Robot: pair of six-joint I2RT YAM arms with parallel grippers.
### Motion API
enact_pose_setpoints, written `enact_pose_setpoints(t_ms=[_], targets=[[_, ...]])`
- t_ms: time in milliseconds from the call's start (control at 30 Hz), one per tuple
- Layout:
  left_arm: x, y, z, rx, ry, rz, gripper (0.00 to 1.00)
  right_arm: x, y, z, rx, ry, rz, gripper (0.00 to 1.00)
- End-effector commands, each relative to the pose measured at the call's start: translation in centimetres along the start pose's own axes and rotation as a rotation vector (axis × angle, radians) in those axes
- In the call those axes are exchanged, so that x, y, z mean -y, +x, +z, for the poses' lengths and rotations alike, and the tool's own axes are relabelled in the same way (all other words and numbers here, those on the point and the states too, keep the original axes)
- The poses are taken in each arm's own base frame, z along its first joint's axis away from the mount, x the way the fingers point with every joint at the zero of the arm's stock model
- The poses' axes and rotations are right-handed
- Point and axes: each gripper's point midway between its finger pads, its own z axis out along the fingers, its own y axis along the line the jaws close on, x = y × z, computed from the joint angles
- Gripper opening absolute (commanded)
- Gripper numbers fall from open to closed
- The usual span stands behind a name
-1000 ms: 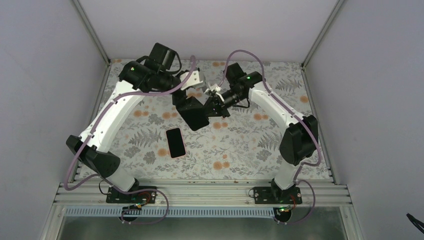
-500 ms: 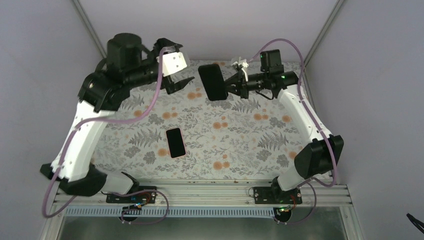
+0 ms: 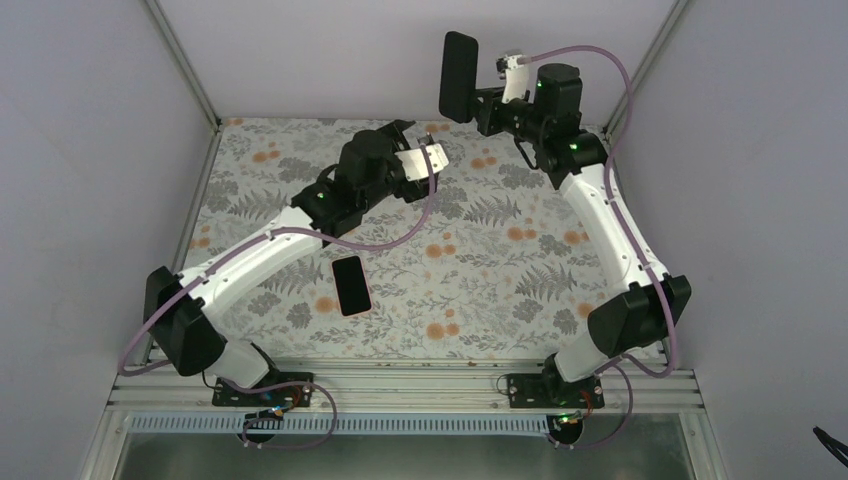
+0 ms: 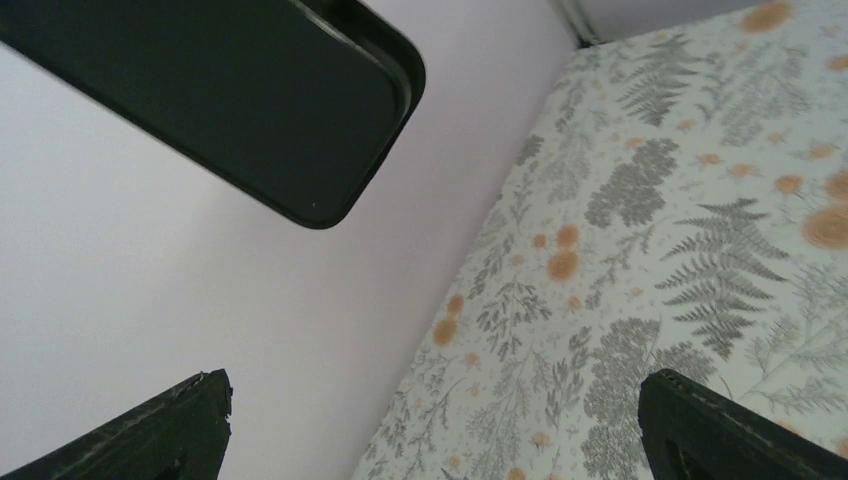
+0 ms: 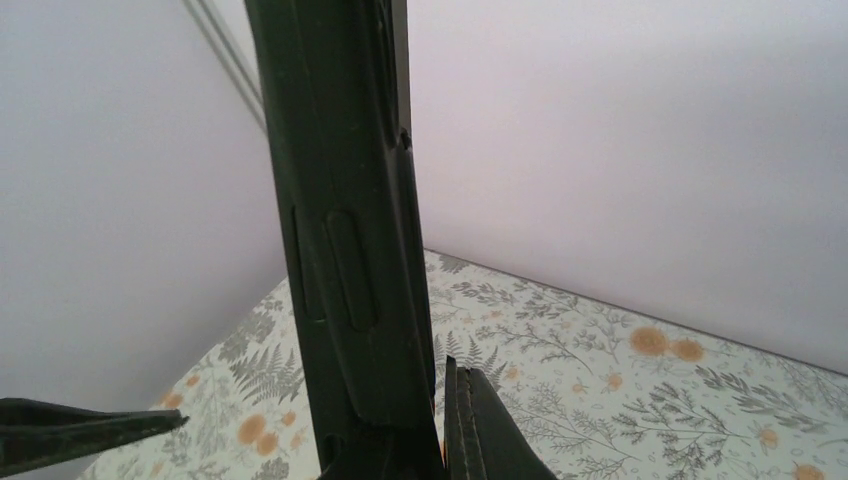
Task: Take the phone out of the phone case
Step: Remove the phone case from the phone.
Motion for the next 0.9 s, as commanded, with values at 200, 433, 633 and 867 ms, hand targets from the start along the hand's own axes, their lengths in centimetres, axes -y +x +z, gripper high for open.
enact_pose_setpoints(t_ms=[200,433,633,867], targets=[[-4.6,-5.3,1.5,0.249,-0.221,-0.166,1.0,1.3,-2.3,0.3,0.111,0.08,0.057,0.03],[-2.8,-5.0,5.0,0.216,-0.134,-0.211,1.0,0.9,-2.8,0.0,0.123,0.07,0.052,0.03],[-2.9,-4.5,5.8,0.212,-0.165,-0.237,1.0,0.8,-2.8,0.1,0.122,0.058,0.055,0.03],[-4.0,-4.9,5.5,0.225,-0.21,-0.253,1.0,0.7,-2.4,0.4,0.111,0.044,0.053,0.03]])
